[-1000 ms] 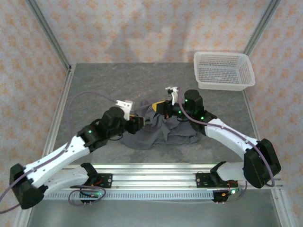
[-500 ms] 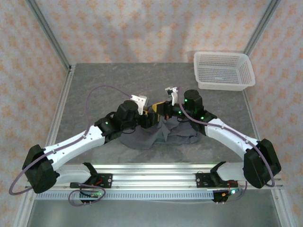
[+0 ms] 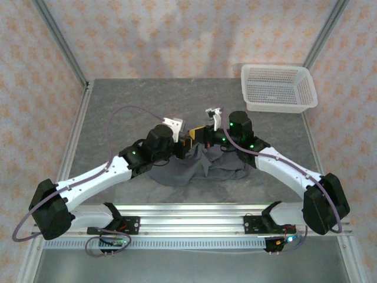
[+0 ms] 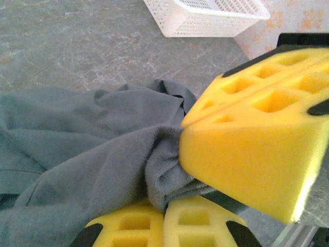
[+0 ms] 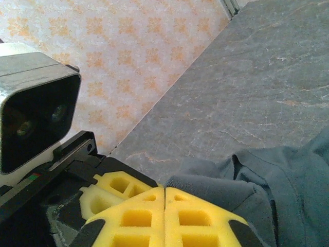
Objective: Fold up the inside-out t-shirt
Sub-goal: Turn the T-shirt inside out at the center of the table.
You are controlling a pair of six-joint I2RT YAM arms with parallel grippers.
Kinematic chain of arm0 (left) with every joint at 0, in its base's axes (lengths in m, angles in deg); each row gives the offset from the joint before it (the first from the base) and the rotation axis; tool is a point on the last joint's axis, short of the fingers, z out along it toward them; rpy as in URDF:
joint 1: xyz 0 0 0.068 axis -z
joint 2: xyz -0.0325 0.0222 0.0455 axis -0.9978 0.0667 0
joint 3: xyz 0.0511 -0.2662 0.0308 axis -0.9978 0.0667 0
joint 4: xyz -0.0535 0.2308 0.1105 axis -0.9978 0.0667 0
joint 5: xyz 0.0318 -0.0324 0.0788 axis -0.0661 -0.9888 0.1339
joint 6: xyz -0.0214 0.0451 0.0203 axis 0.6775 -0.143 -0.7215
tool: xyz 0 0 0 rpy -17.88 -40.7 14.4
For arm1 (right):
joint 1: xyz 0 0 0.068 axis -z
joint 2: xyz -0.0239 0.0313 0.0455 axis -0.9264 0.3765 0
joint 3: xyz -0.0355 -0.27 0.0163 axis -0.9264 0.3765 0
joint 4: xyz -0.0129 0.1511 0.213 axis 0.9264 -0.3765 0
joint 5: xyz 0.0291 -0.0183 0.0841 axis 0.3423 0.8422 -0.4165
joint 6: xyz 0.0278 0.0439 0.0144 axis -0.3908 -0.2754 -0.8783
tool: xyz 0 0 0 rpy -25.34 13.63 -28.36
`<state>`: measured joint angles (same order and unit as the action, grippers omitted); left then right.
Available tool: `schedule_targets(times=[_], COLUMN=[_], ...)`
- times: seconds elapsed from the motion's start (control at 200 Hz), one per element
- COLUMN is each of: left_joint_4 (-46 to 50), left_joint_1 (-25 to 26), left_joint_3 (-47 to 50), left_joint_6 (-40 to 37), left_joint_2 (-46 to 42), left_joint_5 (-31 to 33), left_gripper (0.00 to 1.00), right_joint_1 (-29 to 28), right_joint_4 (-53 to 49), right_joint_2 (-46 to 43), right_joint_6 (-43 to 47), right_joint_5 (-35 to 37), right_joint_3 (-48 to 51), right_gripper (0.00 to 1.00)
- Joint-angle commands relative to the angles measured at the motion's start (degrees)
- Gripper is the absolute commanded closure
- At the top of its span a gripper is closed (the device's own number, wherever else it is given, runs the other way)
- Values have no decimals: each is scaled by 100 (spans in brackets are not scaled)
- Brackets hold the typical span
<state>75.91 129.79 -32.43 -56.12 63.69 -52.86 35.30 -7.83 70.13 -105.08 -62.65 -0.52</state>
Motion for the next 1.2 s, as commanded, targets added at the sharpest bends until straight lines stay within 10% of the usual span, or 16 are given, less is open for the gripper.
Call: schedule_targets(times=[0.0,0.225,0.45,0.656,0.846,1.196], left_joint_4=[134,-307,-217,-320,-464,-297], left_joint_1=[-84,-674,-1029,-1080,-1081,-1091], left_joint_3=[-154,-392,-416,-364,-479,-681], left_joint_6=[111,1763,2438,2490,2557,2484], left_joint_2=[-276,-906,-814,-754,-664,-607], left_joint_5=[49,-1691,-1912,-1923,-2123,-2321], left_gripper=[100,100,100,100,100,100], right_joint_1=[-6,63,67,-496,-1084,-1075], right_joint_4=[-208,-575,-518,123,415,621], right_joint_2=[-166,226,-865,-2524,-1902,-337], right_joint_6=[252,932,936,1711,2407,2386], right_joint_5=[463,1802,1524,1815,2316,1651], right_joint_3=[-106,263,518,1510,1411,499], right_gripper=[100,98,66,65,41,75])
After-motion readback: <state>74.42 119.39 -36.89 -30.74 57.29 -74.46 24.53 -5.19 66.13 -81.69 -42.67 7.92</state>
